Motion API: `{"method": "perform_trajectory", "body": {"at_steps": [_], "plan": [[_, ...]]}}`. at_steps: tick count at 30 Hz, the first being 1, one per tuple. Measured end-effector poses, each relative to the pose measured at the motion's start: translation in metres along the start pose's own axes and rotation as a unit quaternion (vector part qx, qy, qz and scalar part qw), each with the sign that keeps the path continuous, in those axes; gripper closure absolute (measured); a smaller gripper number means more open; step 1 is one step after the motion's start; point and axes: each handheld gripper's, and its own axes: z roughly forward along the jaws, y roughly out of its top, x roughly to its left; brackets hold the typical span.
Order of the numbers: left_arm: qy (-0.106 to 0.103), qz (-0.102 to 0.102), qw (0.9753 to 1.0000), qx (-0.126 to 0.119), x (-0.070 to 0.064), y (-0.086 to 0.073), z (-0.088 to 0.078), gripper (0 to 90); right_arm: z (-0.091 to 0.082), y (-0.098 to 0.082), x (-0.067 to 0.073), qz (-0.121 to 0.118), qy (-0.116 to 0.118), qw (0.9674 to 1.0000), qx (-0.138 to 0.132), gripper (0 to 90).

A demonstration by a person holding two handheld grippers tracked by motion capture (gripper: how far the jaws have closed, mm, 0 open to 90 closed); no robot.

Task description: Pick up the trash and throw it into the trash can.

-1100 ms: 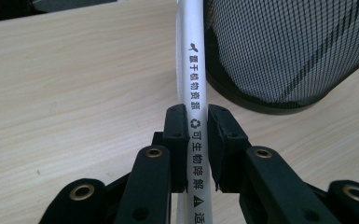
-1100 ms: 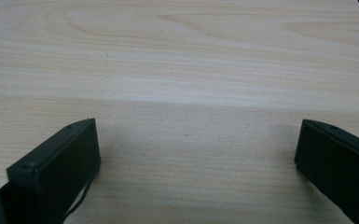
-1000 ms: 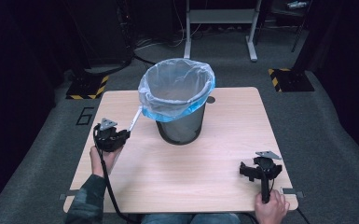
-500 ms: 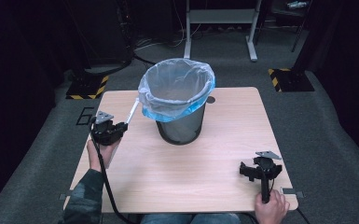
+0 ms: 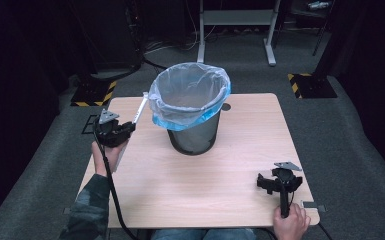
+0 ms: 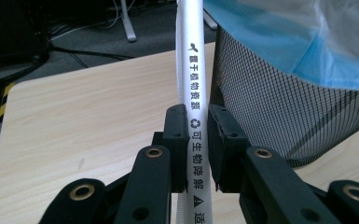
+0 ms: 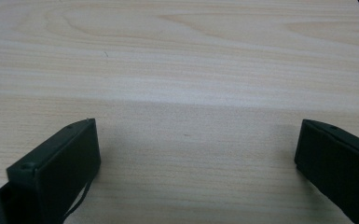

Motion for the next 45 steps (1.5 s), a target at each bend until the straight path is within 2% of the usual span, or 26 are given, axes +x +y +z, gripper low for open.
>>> {"method": "perform_trajectory", "body": {"at_steps": [11,24,26,37,45], "plan": [[0.004,0.007,0.9997,-0.022,0.001,0.024,-0.008,77.6,0.0,0.0,0.0,0.0,0.0,1.0,0.0,0.0],[0.001,0.029,0.9987,-0.041,-0.01,0.055,-0.011,77.5,0.0,0.0,0.0,0.0,0.0,1.0,0.0,0.0],[-0.002,0.035,0.9982,-0.048,-0.014,0.065,-0.011,77.5,0.0,0.0,0.0,0.0,0.0,1.0,0.0,0.0],[-0.006,0.059,0.9965,-0.059,-0.03,0.092,-0.011,77.5,0.0,0.0,0.0,0.002,0.0,1.0,0.001,0.0],[-0.018,0.07,0.9948,-0.071,-0.041,0.112,-0.01,77.5,0.0,0.0,0.0,0.001,0.0,1.0,0.0,0.0]]}}
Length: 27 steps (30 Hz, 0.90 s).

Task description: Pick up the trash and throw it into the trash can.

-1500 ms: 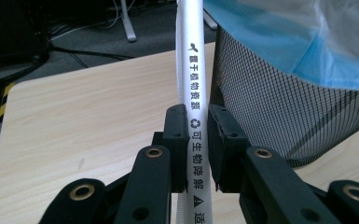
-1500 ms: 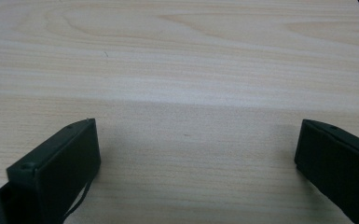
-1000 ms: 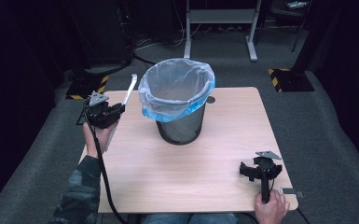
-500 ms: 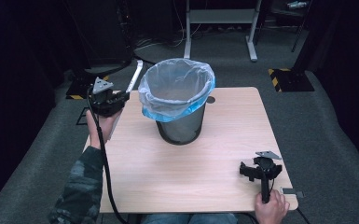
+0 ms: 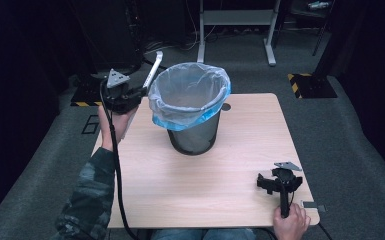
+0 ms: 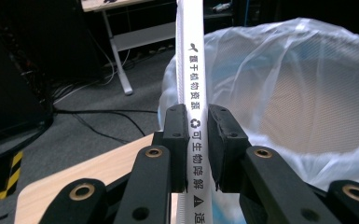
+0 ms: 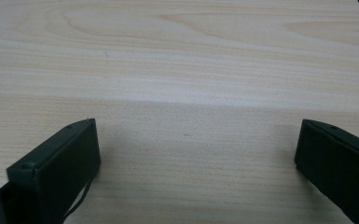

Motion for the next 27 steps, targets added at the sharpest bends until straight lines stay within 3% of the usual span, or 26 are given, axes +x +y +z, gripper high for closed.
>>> {"method": "perform_trajectory", "body": {"at_steps": [13,27], "plan": [[-0.024,0.015,0.9995,-0.015,-0.016,0.029,0.014,77.5,0.0,0.0,0.0,0.0,0.0,1.0,0.0,0.0],[-0.047,0.015,0.9983,-0.03,-0.029,0.049,0.03,77.5,0.0,0.0,0.0,0.0,0.0,1.0,0.0,0.0]]}}
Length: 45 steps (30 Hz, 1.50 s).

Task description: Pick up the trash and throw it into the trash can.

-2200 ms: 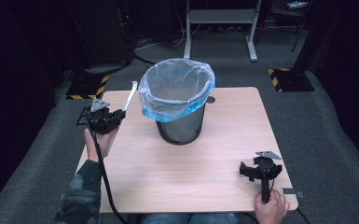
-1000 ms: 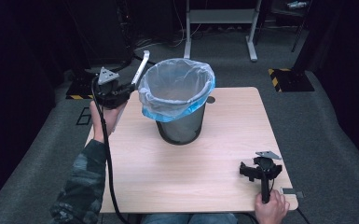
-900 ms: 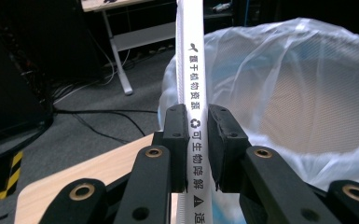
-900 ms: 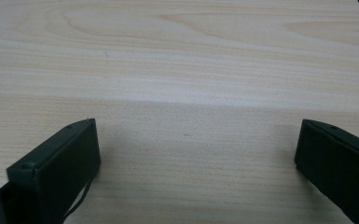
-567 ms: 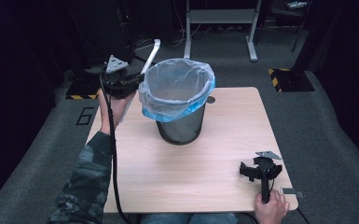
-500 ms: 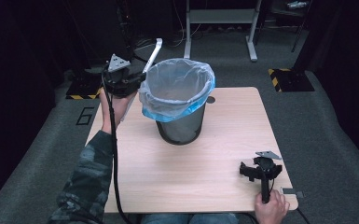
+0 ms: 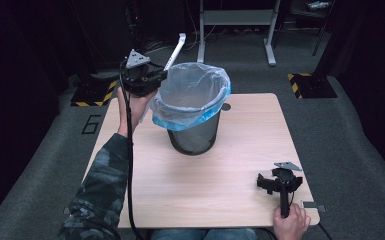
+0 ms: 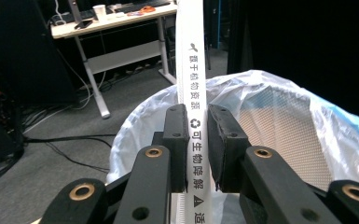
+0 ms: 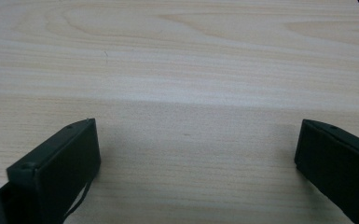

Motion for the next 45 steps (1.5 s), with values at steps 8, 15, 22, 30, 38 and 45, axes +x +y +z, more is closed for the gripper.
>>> {"method": "perform_trajectory", "body": {"at_steps": [8,15,22,30,38,45], "plan": [[-0.014,-0.002,0.9999,-0.007,-0.006,0.013,0.012,77.5,0.0,0.0,-0.001,-0.005,0.001,1.0,-0.001,0.0],[-0.02,0.0,0.9997,-0.015,-0.012,0.023,0.02,77.6,0.0,0.0,-0.001,-0.005,0.001,1.0,-0.001,0.0],[-0.027,0.0,0.9994,-0.022,-0.016,0.033,0.03,77.6,0.0,0.0,-0.001,-0.003,0.001,1.0,-0.001,0.0],[-0.037,0.009,0.9988,-0.03,-0.024,0.044,0.043,77.6,0.0,0.0,0.0,-0.001,0.001,1.0,-0.001,0.0],[-0.04,0.008,0.9985,-0.038,-0.031,0.046,0.06,77.6,0.0,0.0,0.0,0.001,0.0,1.0,0.0,0.0],[-0.048,-0.002,0.9985,-0.027,-0.024,0.037,0.076,74.0,0.0,0.0,0.0,0.0,0.0,1.0,-0.001,0.0]]}}
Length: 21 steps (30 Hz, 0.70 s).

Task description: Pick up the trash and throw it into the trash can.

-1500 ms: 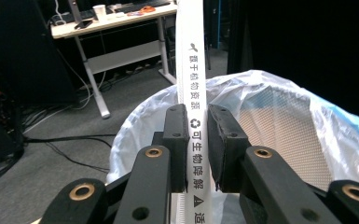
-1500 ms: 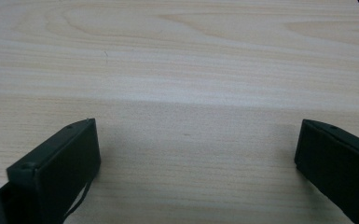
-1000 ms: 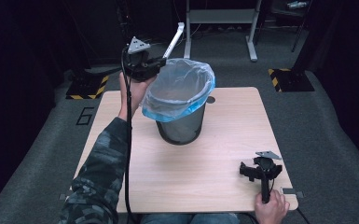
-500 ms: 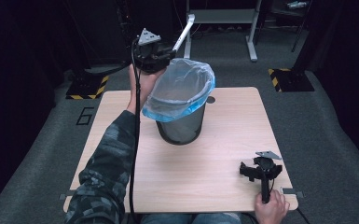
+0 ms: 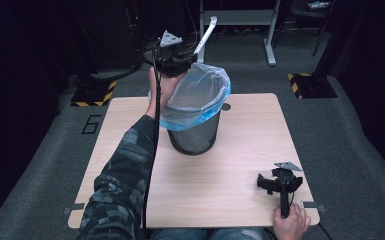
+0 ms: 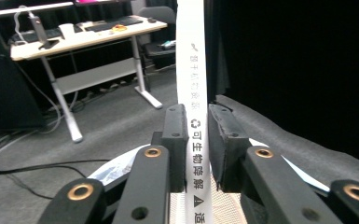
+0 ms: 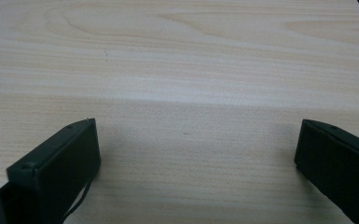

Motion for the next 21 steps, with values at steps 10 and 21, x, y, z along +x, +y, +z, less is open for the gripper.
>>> {"method": "perform_trajectory", "body": {"at_steps": [10,21], "plan": [[0.007,-0.014,0.9994,0.031,0.011,-0.016,-0.023,25.5,0.0,0.0,0.0,0.0,0.0,1.0,0.0,0.0],[0.013,-0.013,0.9975,0.068,0.035,-0.049,-0.086,12.4,0.0,0.0,0.0,-0.001,-0.001,1.0,0.001,0.0]]}}
